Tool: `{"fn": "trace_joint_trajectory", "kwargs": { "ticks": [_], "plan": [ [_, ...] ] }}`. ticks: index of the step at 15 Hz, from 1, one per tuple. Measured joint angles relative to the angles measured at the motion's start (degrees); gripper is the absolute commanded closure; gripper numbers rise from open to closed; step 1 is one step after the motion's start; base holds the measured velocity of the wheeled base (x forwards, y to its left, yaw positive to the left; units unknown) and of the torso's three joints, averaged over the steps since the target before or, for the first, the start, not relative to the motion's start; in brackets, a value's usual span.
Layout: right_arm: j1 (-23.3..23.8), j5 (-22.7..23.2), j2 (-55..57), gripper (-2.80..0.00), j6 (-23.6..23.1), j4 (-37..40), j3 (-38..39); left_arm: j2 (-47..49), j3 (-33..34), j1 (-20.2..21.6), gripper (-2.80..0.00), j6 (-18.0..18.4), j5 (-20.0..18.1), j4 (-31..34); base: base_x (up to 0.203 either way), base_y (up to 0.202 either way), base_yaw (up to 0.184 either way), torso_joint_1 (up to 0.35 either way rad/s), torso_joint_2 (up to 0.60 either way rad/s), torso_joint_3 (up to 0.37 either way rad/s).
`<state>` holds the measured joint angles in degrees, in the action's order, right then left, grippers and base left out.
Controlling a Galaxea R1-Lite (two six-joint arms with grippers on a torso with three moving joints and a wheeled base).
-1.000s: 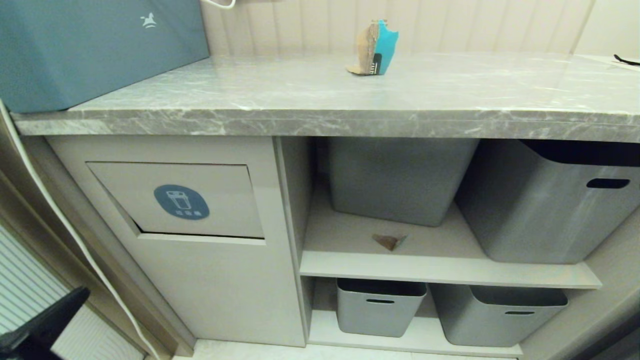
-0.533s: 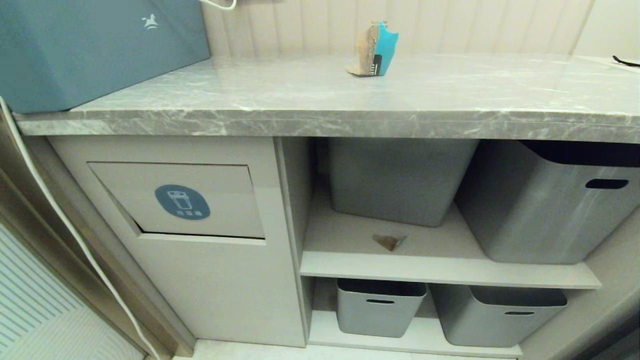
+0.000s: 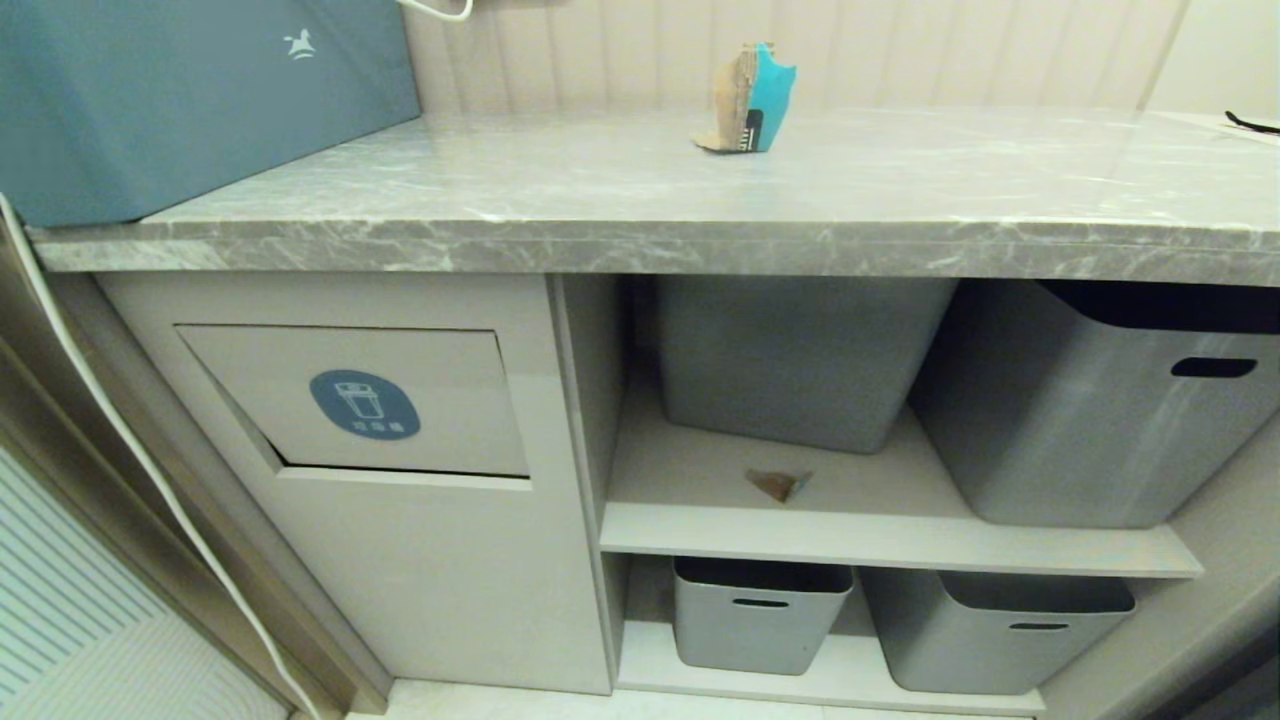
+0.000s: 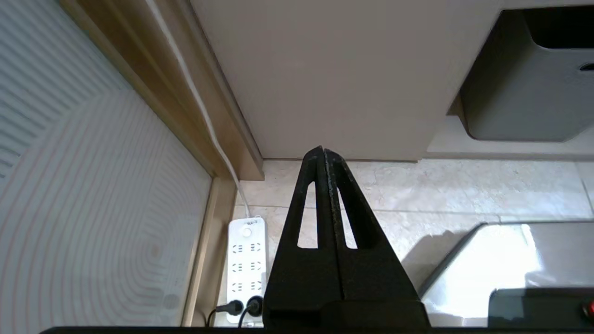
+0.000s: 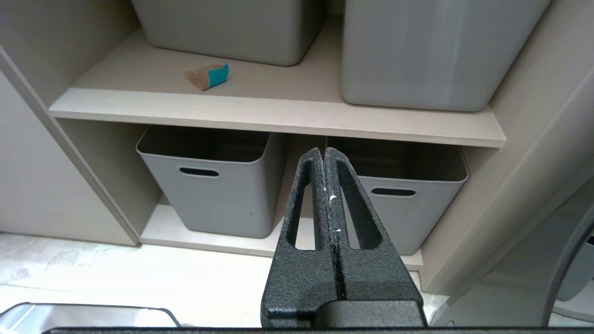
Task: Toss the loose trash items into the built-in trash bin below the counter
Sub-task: Pick up the garbage
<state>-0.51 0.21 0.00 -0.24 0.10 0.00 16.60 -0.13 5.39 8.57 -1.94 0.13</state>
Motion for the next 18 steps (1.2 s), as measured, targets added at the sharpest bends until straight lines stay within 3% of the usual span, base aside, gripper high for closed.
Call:
{"fn": "trace_joint_trajectory", "kwargs": {
  "ticks": [3,7,18],
  "plan": [
    [0.00,0.00,0.00,0.00,0.02,0.00,0.00,-0.12,0.09,-3.09,0.00,0.00,-0.37,0.00,0.000,0.000,0.000,0.000,0.00,0.000],
    [0.00,0.01,0.00,0.00,-0.22,0.00,0.00,-10.58,0.11,-4.68,0.00,-0.15,0.05,0.05,0.000,0.000,0.000,0.000,0.00,0.000],
    [0.00,0.04,0.00,0.00,-0.05,-0.01,0.00,-16.60,0.11,-5.34,0.00,-1.67,0.75,0.17,0.000,0.000,0.000,0.000,0.00,0.000]
  ]
}}
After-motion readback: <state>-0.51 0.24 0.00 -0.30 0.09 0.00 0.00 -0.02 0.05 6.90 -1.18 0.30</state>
